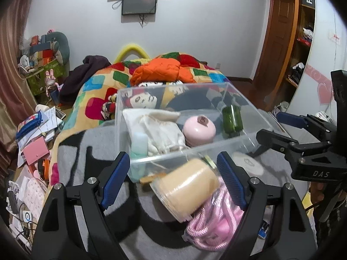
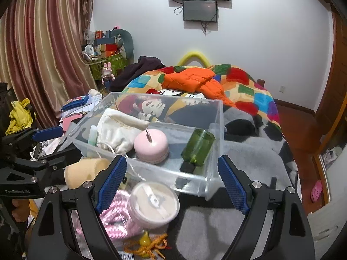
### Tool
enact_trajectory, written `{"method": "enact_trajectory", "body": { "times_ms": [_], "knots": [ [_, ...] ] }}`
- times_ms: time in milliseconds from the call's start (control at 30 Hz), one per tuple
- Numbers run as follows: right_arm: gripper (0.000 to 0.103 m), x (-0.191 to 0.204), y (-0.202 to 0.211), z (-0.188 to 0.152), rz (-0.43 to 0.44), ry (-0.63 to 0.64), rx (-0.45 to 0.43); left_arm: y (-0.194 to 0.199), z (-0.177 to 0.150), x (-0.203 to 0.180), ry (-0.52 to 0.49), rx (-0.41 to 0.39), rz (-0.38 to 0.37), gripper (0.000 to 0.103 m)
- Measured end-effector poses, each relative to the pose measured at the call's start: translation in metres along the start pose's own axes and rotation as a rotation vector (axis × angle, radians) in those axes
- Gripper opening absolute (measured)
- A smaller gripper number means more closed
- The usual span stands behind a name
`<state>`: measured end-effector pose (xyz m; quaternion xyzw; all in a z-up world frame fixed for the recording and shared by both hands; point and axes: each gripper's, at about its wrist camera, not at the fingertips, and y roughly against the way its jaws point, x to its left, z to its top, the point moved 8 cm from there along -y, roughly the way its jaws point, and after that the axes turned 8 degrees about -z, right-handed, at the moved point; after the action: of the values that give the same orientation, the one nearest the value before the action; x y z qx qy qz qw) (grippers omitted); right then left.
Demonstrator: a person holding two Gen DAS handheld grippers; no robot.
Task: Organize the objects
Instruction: 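Grasp the white round jar with the right gripper while the left grasps the beige tape roll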
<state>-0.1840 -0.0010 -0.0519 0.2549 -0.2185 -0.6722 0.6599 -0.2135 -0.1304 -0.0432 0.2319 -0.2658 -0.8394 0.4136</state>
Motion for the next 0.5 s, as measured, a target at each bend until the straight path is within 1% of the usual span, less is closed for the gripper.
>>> {"method": "enact_trajectory", "body": {
  "times_ms": [167, 367, 500],
  "knots": [
    [0.084, -0.001, 0.002, -0.013, -0.004, 0.008, 0.013, -0.007, -0.011, -0.005, -0.005, 0.029, -0.002, 0.083],
    [0.084, 0.002, -0.007, -0.030, 0.021, 0.001, 0.055, -0.019, -0.026, -0.010, 0.012, 0.069, -0.024, 0.083],
    [0.084, 0.006, -0.014, -0.041, 0.048, -0.012, 0.090, -0.025, -0.031, -0.009, 0.022, 0.076, -0.012, 0.086]
  ]
}}
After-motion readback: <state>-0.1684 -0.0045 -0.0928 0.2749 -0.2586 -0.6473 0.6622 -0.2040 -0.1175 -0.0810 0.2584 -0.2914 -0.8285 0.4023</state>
